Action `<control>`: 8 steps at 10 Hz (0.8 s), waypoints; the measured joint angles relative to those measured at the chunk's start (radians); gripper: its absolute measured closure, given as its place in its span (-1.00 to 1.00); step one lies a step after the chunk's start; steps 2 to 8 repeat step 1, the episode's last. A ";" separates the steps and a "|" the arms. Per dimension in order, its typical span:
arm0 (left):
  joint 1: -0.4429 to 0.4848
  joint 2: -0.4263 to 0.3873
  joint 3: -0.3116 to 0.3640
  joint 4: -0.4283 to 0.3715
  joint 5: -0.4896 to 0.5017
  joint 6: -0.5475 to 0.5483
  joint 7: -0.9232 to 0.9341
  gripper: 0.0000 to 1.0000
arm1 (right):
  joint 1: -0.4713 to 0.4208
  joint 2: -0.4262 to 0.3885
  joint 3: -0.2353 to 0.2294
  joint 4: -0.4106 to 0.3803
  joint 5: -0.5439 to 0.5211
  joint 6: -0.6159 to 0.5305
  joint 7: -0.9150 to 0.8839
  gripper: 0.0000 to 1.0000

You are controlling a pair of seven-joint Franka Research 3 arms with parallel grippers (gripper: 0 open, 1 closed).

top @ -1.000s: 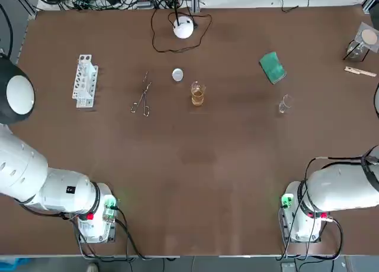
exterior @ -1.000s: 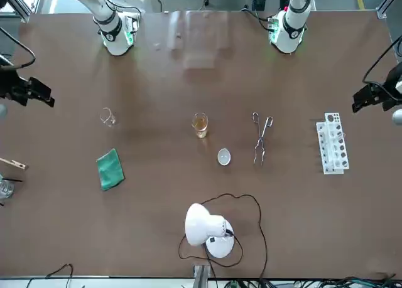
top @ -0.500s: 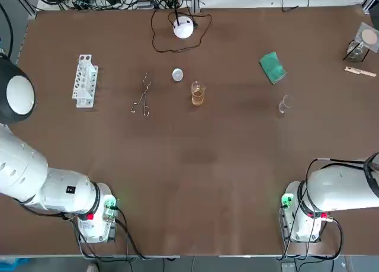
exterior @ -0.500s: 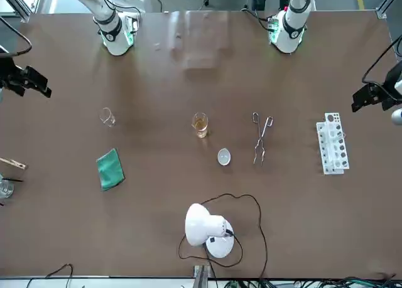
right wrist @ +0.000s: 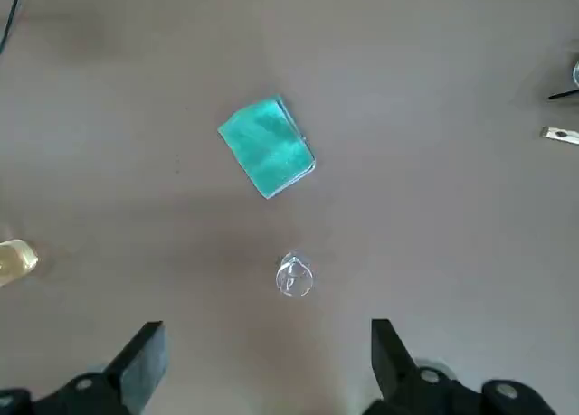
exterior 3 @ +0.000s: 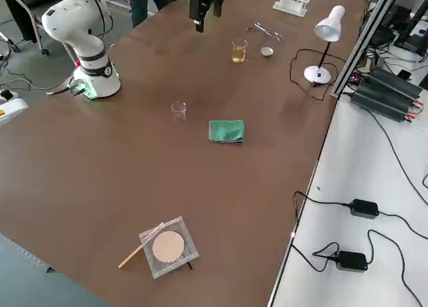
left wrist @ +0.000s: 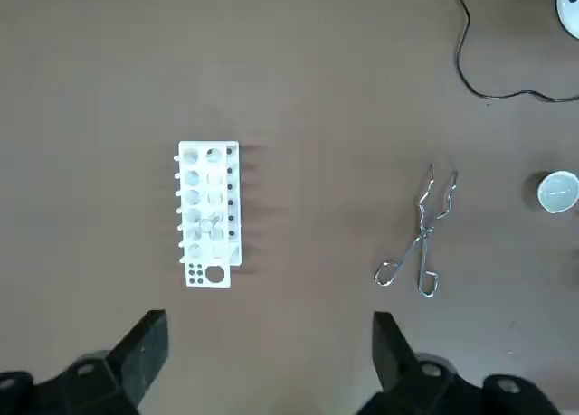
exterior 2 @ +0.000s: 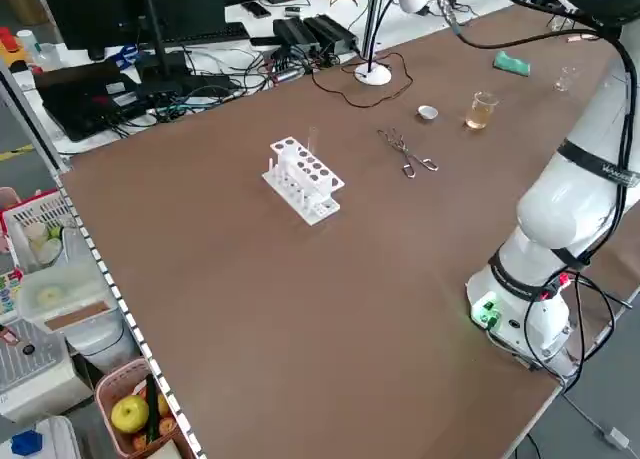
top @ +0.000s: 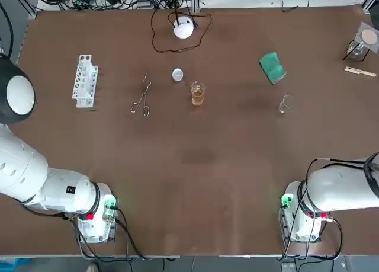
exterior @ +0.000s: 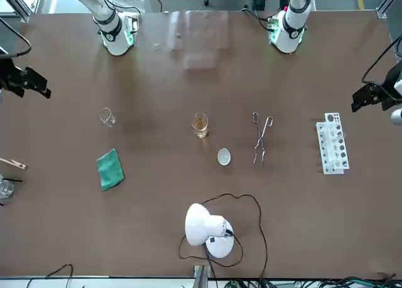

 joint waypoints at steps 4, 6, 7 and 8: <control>0.000 0.000 0.000 0.000 0.000 0.000 0.000 -0.99 | 0.000 0.000 0.000 0.000 0.000 0.001 -0.001 -1.00; 0.000 0.000 0.000 0.000 0.000 0.000 0.000 -0.99 | 0.000 0.000 0.000 0.000 0.000 0.001 -0.001 -1.00; 0.000 0.000 0.000 0.000 0.000 0.000 0.000 -0.99 | 0.000 0.000 0.000 0.000 0.000 0.001 -0.001 -1.00; 0.000 0.000 0.000 0.000 0.000 0.000 0.000 -0.99 | 0.000 0.000 0.000 0.000 0.000 0.001 -0.001 -1.00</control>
